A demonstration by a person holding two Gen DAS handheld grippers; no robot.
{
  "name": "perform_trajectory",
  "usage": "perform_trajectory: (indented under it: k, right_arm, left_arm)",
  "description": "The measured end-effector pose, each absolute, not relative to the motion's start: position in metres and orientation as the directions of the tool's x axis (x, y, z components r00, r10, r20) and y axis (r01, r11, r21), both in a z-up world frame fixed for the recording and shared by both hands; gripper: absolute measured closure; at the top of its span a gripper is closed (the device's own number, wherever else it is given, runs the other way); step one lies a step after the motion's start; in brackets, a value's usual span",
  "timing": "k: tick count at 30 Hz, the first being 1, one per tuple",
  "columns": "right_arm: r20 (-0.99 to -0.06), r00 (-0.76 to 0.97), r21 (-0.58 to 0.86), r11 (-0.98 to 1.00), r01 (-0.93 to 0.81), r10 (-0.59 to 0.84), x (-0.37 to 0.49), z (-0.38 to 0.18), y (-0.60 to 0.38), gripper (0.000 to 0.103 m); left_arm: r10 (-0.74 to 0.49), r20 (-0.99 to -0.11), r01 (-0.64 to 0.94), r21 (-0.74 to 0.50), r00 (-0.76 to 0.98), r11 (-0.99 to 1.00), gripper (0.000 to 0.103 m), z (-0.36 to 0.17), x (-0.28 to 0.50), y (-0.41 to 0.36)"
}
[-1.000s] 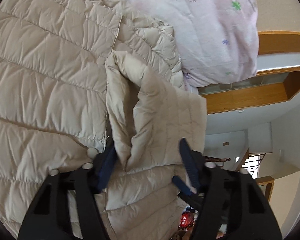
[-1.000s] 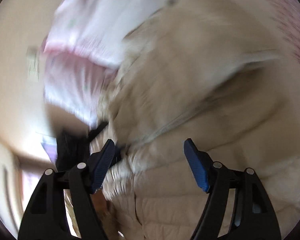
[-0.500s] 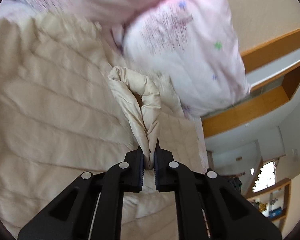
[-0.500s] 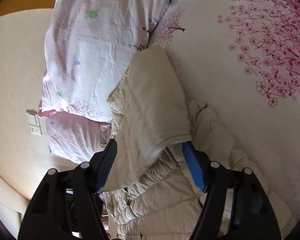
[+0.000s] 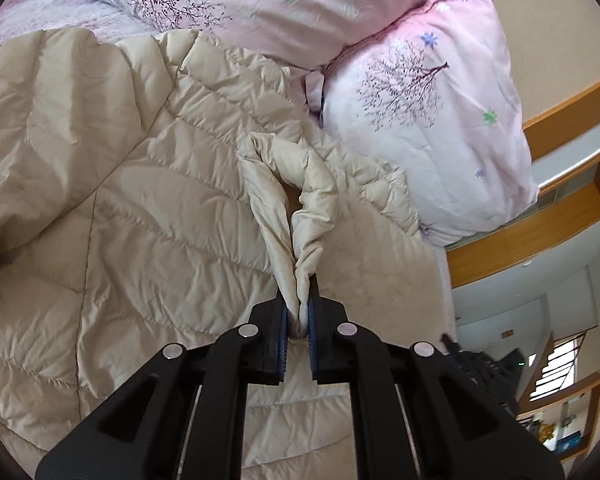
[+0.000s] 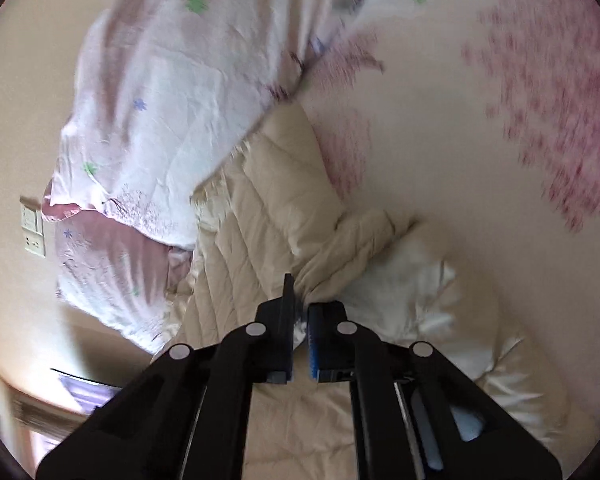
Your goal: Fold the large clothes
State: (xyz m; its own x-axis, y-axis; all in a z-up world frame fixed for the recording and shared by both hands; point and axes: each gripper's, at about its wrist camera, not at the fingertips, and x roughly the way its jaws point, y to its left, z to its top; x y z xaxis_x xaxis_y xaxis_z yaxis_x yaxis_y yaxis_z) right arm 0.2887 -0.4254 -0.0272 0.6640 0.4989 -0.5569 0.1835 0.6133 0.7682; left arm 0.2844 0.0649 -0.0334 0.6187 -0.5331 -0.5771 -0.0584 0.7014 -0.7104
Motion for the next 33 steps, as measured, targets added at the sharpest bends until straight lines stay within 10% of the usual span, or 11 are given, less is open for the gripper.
perform_trajectory:
  k: [4, 10, 16, 26, 31, 33]
  right_arm:
    - [-0.693, 0.586, 0.642, 0.730, 0.234, 0.421, 0.287, -0.034, -0.410, 0.097]
    - [-0.778, 0.545, 0.481, 0.855, 0.196, 0.313, 0.273, -0.009, -0.388, 0.056]
    - [-0.717, 0.496, 0.502, 0.856, -0.120, 0.490, 0.261, 0.035, -0.310, 0.072]
    - [-0.771, 0.269, 0.433, 0.785, -0.443, 0.577, 0.288, 0.010, -0.135, 0.084]
    - [-0.824, 0.205, 0.421, 0.813, -0.402, 0.528, 0.295, -0.018, -0.120, 0.081]
    - [-0.792, 0.170, 0.503, 0.785, -0.362, 0.586, 0.294, -0.013, -0.133, 0.052]
  left_arm:
    - [-0.485, -0.627, -0.076, -0.655, 0.609, 0.751, 0.096, -0.038, 0.282, 0.060]
    - [-0.450, -0.685, -0.121, -0.613, 0.572, 0.780, 0.084, -0.046, 0.281, 0.065]
    - [-0.450, -0.636, -0.078, -0.626, 0.627, 0.776, 0.051, -0.021, 0.250, 0.087]
    - [-0.302, -0.640, -0.172, -0.569, 0.707, 0.804, 0.048, -0.022, 0.145, 0.170]
    - [-0.230, -0.639, -0.284, -0.597, 0.734, 0.751, 0.048, -0.035, 0.097, 0.220]
    - [-0.188, -0.626, -0.335, -0.619, 0.757, 0.710, 0.048, -0.040, 0.076, 0.244]
